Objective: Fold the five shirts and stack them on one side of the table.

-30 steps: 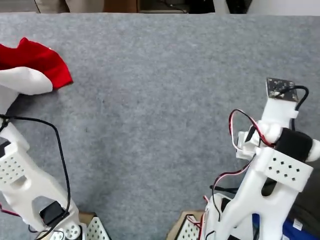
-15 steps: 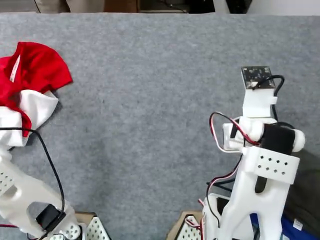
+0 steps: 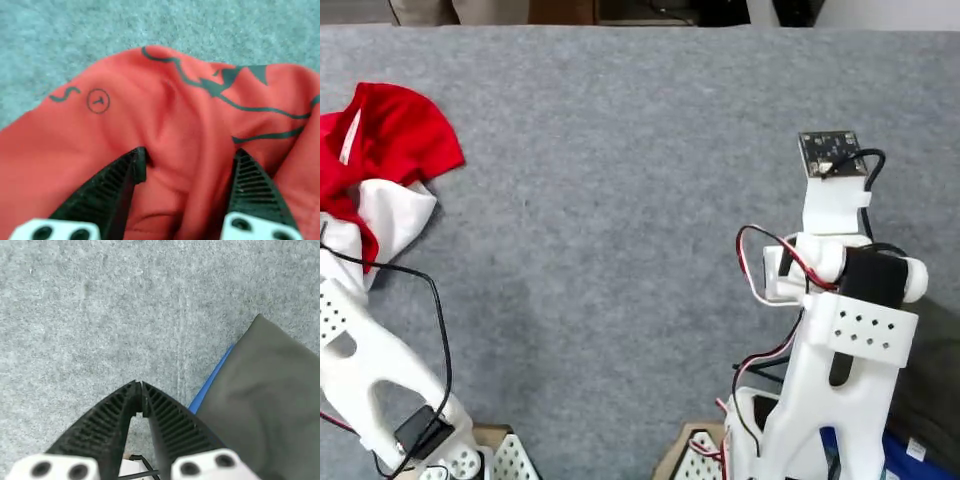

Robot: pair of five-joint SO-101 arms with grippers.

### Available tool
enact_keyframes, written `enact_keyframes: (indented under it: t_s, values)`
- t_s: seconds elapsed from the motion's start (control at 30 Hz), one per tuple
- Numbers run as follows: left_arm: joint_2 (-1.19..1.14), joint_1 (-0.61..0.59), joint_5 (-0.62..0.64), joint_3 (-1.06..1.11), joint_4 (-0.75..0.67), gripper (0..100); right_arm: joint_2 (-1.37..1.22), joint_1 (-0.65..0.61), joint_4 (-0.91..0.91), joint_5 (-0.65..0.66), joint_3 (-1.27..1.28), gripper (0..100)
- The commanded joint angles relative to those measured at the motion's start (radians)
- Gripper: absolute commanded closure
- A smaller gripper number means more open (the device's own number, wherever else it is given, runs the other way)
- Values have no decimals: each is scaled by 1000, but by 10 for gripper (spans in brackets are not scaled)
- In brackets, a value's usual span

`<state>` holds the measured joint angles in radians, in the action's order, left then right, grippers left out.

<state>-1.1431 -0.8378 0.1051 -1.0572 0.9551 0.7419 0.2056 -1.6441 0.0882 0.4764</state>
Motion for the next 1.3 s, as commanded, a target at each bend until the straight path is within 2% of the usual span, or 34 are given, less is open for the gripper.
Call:
enact_keyframes:
  t_s: [0.0, 0.17, 0.3, 0.63, 0.77, 0.93, 1.13, 1.27]
  values:
    - [-44, 21, 8, -87, -9, 808, 12, -4, 5, -8, 1, 993]
    - [-30, 18, 9, -339, 153, 982, 12, -4, 5, -8, 1, 993]
    - [7, 48, 9, -634, 318, 980, 12, -4, 5, -8, 1, 993]
    - [464, 195, 15, -617, 494, 981, 15, -4, 6, -8, 27, 993]
    - [670, 318, 15, -617, 562, 981, 16, -4, 9, -8, 44, 993]
    - [885, 577, 15, -617, 675, 981, 18, 12, 21, -6, 38, 993]
    - [1003, 959, 15, -606, 806, 981, 18, 183, 97, 31, 36, 991]
    - [1001, 1031, 15, -500, 806, 979, 18, 291, 98, 129, 7, 990]
